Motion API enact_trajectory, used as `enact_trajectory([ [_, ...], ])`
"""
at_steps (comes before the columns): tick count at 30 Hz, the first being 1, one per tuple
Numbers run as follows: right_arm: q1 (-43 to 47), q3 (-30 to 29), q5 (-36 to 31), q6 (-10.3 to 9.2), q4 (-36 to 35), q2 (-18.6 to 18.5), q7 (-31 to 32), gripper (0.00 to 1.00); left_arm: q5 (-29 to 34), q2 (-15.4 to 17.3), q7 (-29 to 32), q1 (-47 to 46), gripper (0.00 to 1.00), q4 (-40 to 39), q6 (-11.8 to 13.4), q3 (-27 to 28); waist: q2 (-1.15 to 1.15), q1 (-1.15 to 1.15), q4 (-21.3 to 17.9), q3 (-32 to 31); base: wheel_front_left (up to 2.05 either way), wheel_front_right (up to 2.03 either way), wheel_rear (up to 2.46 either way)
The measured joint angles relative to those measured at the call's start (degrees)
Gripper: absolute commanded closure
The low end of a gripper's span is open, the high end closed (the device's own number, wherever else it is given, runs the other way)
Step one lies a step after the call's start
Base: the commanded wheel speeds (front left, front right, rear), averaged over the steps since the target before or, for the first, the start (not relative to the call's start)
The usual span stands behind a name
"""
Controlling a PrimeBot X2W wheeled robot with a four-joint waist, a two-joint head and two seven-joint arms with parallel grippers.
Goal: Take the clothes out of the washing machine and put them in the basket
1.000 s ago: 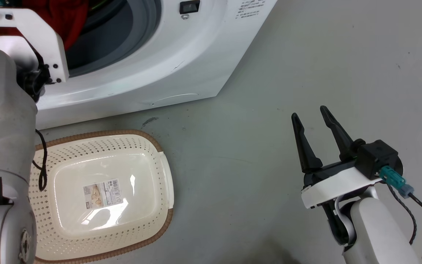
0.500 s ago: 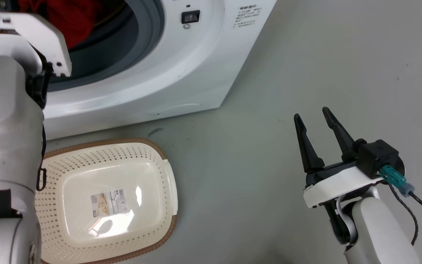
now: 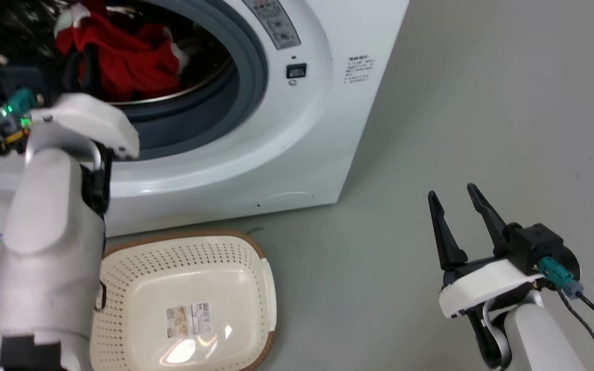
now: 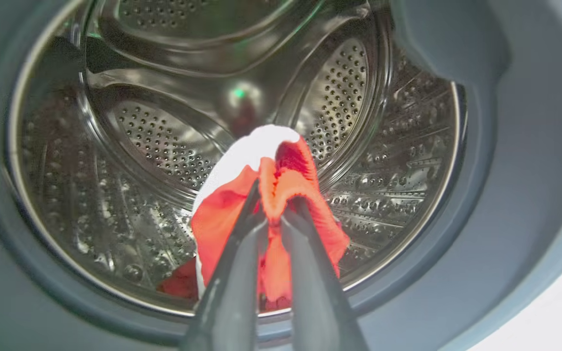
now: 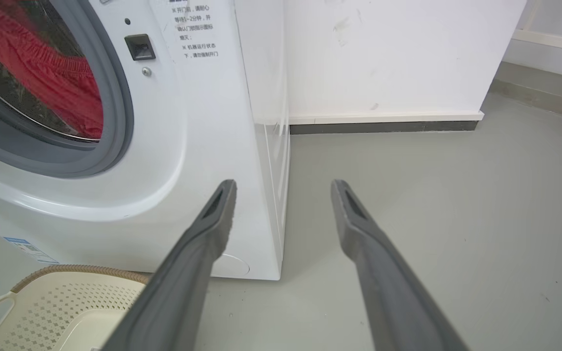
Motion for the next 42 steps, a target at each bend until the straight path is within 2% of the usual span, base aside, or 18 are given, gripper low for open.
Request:
enact_trajectory([
  [13, 5.3, -1.8, -0.5, 0.0, -1.8, 0.0, 2.8, 0.0, 0.2, -4.3, -0.1, 18.9, 1.0, -20.5, 0.0, 2.2, 0.0, -0.01, 4.8, -7.9, 0.0, 0.0, 0.0],
  [21, 7.5, -2.4, -0.6, 0.0, -3.3, 0.0, 3.8, 0.0, 1.1, -6.5, -0.1, 27.6, 1.0, -37.2, 0.0, 2.4, 0.0, -0.01, 7.6, -10.7, 0.0, 0.0, 0.0],
  [23, 8.3, -2.5, -0.6, 0.0, -3.7, 0.0, 4.3, 0.0, 1.2, -7.2, -0.1, 31.0, 1.0, -43.7, 0.5, 1.9, 0.0, -0.01, 8.6, -11.5, 0.0, 0.0, 0.0],
  [31, 9.5, -2.3, -0.6, -0.01, -4.7, 0.0, 5.0, 0.0, 1.1, -8.2, 2.3, 40.5, 1.0, -55.8, 2.4, 1.5, 0.0, -0.01, 10.3, -12.3, 0.0, 0.0, 0.0],
  [36, 9.5, -1.9, -0.6, 0.0, -5.4, 0.0, 5.2, 0.0, 0.2, -9.4, 5.1, 48.9, 1.0, -55.9, 3.9, -0.1, 0.0, -0.01, 10.7, -10.8, 0.0, 0.0, 0.0],
  [39, 9.0, -1.6, -0.8, -0.01, -6.0, 0.0, 5.4, 0.0, -1.4, -10.3, 5.7, 52.5, 1.0, -50.7, 4.6, -0.8, 0.0, -0.01, 10.9, -9.2, 0.0, 0.0, 0.0],
  [40, 8.4, -1.4, -1.1, -0.01, -6.3, 0.0, 5.5, 0.0, -2.8, -10.7, 5.0, 53.6, 1.0, -46.2, 5.1, -0.9, 0.0, 0.0, 10.8, -7.8, 0.0, 0.0, 0.0],
  [41, 8.4, -1.4, -1.1, -0.01, -6.3, 0.0, 5.5, 0.0, -2.8, -10.7, 5.0, 53.6, 1.0, -46.2, 5.1, -0.9, 0.0, 0.0, 10.8, -7.8, 0.0, 0.0, 0.0],
  [42, 7.3, -1.4, -1.5, 0.0, -6.7, 0.0, 5.5, 0.0, -4.0, -11.1, 4.1, 53.6, 1.0, -40.9, 5.3, -1.4, 0.0, 0.0, 10.8, -6.2, 0.0, 0.0, 0.0],
])
